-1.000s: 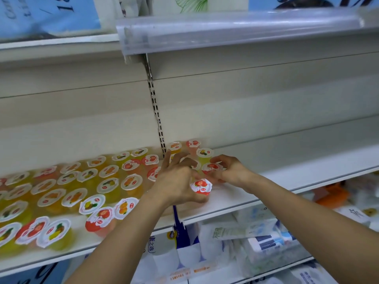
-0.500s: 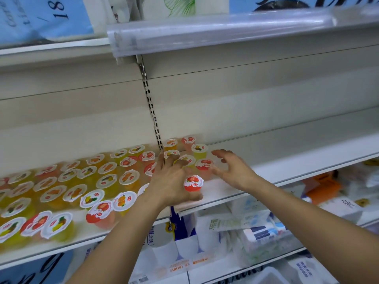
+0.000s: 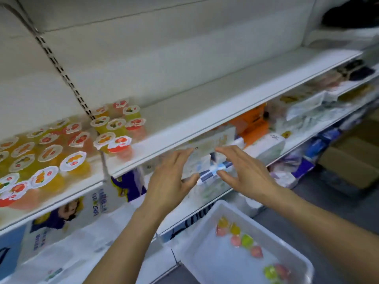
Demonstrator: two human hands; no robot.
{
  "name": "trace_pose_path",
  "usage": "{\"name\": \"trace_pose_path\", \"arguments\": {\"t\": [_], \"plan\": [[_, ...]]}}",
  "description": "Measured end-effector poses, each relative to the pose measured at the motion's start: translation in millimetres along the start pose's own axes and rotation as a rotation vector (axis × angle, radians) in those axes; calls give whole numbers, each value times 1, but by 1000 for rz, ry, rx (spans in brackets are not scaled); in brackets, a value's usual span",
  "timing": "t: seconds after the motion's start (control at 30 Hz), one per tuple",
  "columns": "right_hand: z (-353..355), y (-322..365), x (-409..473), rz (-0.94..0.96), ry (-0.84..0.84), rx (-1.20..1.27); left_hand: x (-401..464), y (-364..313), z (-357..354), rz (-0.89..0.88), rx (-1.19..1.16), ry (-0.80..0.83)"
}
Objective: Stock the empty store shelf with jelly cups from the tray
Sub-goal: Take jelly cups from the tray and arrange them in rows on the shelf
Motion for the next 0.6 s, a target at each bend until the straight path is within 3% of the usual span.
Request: {"name": "trace_pose_path", "arguments": {"t": [0.37,0.6], "plan": [[-161,-204,-192,-572,572,-2,-88,-2,-278,298,-385,573],[-275,-269,-257,-645,783,-91,-130,25,-437,420,-379,804]]}}
Point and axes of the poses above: each hand's wrist, its own x-axis towards the middle knuckle, its own z-axis out of the back of the hand, y = z × x, the point moved 10 cm from there along x, towards the middle knuckle, and after that the axes turned 4 degrees about -z, right-handed, at the moved point
